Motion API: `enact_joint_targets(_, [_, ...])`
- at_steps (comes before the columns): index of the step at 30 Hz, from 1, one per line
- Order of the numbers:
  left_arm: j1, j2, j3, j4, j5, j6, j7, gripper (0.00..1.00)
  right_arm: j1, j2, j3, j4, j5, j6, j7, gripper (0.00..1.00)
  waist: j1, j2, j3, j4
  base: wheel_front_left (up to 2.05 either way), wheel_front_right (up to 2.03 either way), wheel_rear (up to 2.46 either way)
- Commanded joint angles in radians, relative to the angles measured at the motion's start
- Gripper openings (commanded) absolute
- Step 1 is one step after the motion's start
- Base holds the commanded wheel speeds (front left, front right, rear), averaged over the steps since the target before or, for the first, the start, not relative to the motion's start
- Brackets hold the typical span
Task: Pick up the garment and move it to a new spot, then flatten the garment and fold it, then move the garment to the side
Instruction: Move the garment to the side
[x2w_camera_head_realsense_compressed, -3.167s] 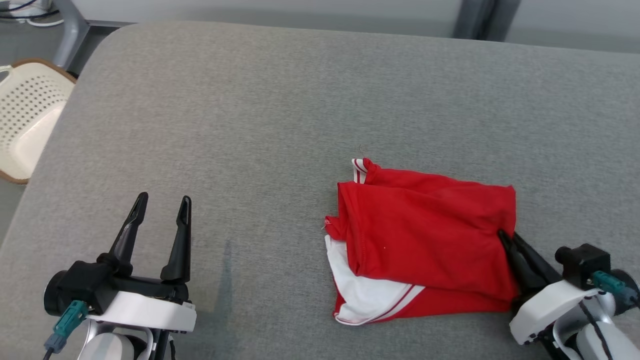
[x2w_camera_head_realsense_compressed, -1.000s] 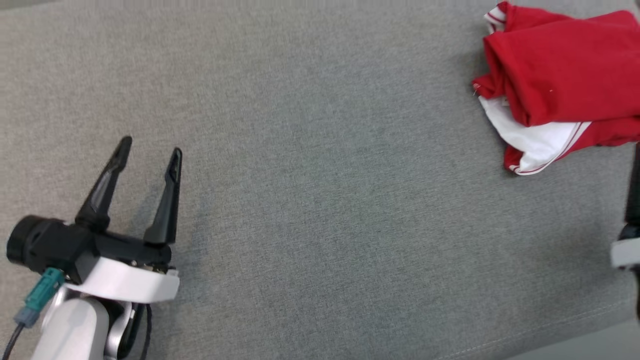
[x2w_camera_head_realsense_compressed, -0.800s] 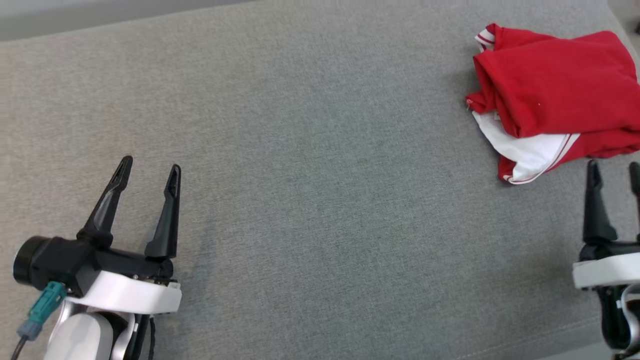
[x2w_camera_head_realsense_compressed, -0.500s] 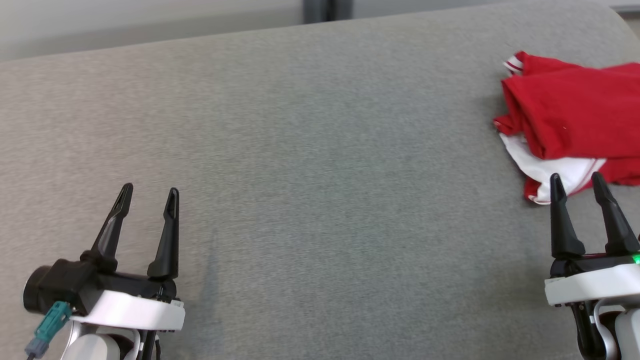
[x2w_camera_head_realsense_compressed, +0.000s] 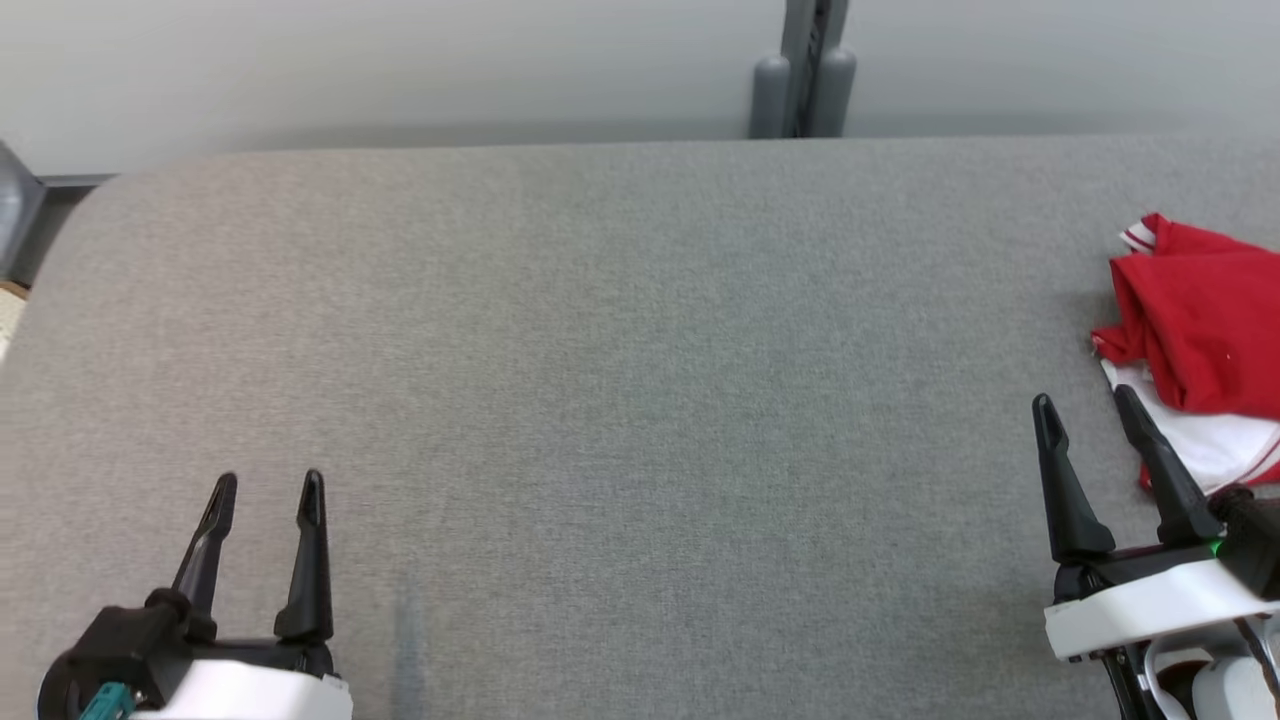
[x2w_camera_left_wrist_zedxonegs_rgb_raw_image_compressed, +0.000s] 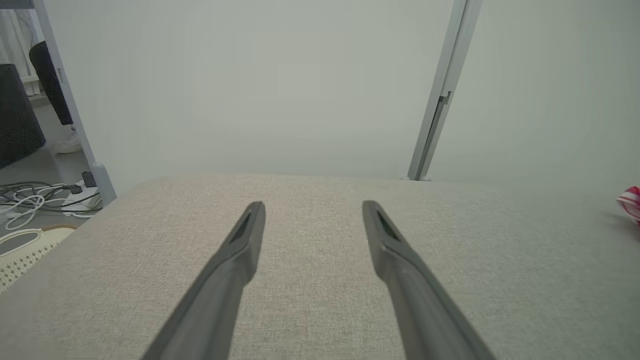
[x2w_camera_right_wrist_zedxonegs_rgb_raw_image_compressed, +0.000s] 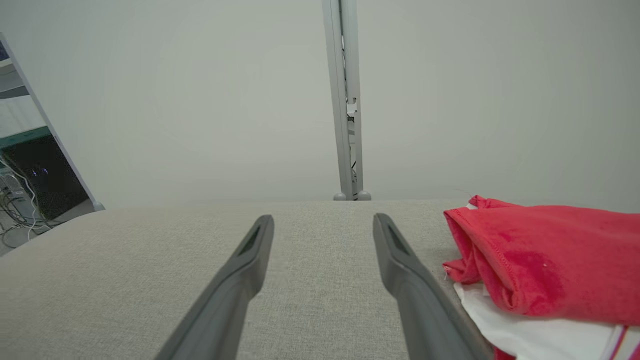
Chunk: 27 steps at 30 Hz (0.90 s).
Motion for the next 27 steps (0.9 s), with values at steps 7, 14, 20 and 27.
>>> enact_joint_targets(7, [0.064, 0.009, 0.006, -0.002, -0.007, 0.018, 0.003, 1.00, 0.055, -0.004, 0.004, -0.028, -0.017, 0.000, 0.017, 1.00, 0.0000, 0.0000, -0.072, 0.013, 0.00, 0.00, 0.00])
enact_joint_targets(14, [0.126, 0.014, 0.004, -0.023, -0.007, 0.035, 0.020, 1.00, 0.125, -0.002, -0.027, -0.053, -0.019, 0.000, 0.034, 1.00, 0.0000, 0.0000, -0.132, -0.001, 0.00, 0.00, 0.00])
enact_joint_targets(20, [0.174, 0.019, -0.003, -0.047, -0.010, 0.045, 0.040, 1.00, 0.183, -0.007, -0.043, -0.073, -0.014, 0.000, 0.060, 1.00, 0.0000, 0.0000, -0.165, -0.005, 0.00, 0.00, 0.00])
enact_joint_targets(27, [0.197, 0.026, -0.007, -0.065, -0.014, 0.049, 0.058, 1.00, 0.222, -0.016, -0.056, -0.101, -0.023, 0.000, 0.084, 1.00, 0.0000, 0.0000, -0.178, -0.005, 0.00, 0.00, 0.00])
